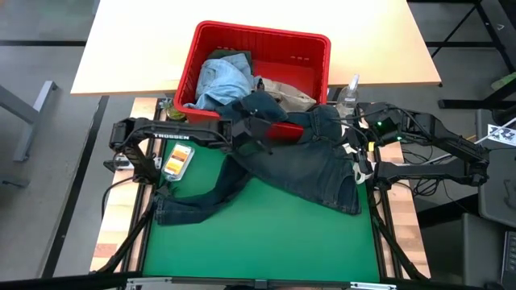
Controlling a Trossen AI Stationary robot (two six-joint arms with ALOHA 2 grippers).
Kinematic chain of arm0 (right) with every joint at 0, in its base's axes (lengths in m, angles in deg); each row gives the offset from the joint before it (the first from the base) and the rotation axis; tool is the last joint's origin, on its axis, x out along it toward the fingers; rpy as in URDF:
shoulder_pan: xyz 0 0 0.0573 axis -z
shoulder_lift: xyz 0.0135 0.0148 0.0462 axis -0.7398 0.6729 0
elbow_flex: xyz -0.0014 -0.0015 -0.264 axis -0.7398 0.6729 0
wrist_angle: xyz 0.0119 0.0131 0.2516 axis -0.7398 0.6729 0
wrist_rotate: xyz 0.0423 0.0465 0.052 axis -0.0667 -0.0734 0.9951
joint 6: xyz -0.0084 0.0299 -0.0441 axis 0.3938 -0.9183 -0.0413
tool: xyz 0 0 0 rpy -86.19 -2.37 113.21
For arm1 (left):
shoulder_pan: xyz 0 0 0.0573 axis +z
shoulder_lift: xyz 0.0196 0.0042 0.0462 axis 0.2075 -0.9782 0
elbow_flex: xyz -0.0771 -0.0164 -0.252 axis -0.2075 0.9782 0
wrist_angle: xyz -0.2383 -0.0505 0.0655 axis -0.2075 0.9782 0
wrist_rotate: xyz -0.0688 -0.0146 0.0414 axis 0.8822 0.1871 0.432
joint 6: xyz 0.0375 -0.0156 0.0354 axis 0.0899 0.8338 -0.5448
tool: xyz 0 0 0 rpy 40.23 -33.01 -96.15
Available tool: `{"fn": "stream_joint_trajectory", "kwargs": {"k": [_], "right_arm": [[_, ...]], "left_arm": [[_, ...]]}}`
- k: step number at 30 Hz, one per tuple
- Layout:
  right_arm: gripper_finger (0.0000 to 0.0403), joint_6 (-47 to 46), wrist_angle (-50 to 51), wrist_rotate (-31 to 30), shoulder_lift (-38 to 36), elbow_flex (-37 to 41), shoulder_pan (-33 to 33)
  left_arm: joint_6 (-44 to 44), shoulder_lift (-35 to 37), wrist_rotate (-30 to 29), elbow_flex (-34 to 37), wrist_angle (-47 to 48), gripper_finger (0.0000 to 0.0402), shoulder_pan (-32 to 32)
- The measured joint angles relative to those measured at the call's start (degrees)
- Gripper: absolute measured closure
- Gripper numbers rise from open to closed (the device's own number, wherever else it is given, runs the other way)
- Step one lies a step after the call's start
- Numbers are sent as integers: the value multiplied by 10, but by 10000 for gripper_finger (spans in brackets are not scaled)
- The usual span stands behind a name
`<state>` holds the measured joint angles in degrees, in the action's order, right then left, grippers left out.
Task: Fold laundry
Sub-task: Fold the dark blue jeans
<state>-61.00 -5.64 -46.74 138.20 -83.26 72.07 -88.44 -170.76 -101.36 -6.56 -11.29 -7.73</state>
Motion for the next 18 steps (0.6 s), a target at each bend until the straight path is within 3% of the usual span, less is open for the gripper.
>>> {"fn": "stream_joint_trajectory", "kwargs": {"k": [9, 18], "right_arm": [[217, 0, 12, 0, 0, 0, 0], [217, 0, 12, 0, 0, 0, 0]], "left_arm": [[76, 0, 2, 0, 102, 272, -54], [105, -1, 17, 0, 181, 257, -122]]}}
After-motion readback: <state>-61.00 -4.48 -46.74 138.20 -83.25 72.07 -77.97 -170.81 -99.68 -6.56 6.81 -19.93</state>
